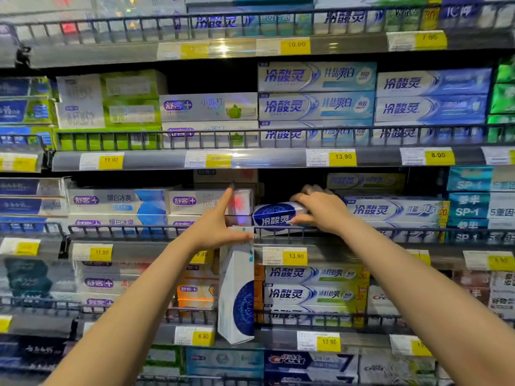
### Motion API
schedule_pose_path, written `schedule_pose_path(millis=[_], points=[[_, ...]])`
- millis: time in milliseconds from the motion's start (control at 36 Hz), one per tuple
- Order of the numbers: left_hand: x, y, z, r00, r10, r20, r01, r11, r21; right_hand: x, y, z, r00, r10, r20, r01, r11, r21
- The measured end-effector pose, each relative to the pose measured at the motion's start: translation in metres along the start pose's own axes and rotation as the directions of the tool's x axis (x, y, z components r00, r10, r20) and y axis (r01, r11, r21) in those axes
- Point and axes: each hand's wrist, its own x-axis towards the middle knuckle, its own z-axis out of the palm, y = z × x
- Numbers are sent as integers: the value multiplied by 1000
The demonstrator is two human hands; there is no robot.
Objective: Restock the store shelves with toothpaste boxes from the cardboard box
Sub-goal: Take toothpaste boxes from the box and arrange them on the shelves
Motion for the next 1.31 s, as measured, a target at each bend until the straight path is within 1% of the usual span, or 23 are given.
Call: schedule_pose_path(millis=[167, 222, 500, 556, 667, 806, 889, 944, 1000, 1083, 1167, 1222, 1306], points=[[2, -1, -1, 1000, 10, -2, -10, 999, -42, 1, 2, -7, 1000, 9, -19, -8, 999, 44], [3, -1, -3, 1000, 6, 3, -6, 999, -33, 2, 2, -11, 1000, 6, -11, -5, 998, 59], [9, 2, -6, 998, 17, 55, -18, 1000, 9, 7, -4, -12, 993, 23, 117, -27, 999, 29], [10, 2, -7, 998, 28, 61, -29, 999, 20, 9, -2, -16, 990, 17, 142, -26, 998, 59], [12, 0, -8, 997, 31, 71, -32, 999, 9, 13, 4, -17, 984, 20, 179, -52, 983, 175], [11, 0, -7, 999, 37, 31, -38, 999, 25, 15, 5, -15, 984, 12, 179, -41, 986, 159], [6, 4, -8, 992, 124, 28, -125, 992, 17, 15, 4, -13, 981, -1, 193, -24, 992, 128], [6, 8, -9, 982, 181, 54, -185, 979, 85, 15, 3, -12, 979, -4, 205, -22, 992, 121], [8, 12, -9, 980, 190, 68, -199, 963, 183, 14, 2, -10, 979, -7, 203, -18, 992, 125], [11, 17, -8, 983, 171, 60, -180, 964, 198, 12, 3, -9, 984, -8, 177, -15, 991, 130], [15, 18, -10, 988, 136, 69, -147, 970, 192, 12, 4, -7, 986, -17, 167, -15, 981, 192], [20, 15, -10, 989, 120, 83, -133, 976, 171, 12, 8, -7, 990, -19, 138, -23, 955, 296], [25, 11, -13, 989, 93, 113, -104, 990, 99, 11, 17, -13, 999, 12, 51, -35, 884, 467]])
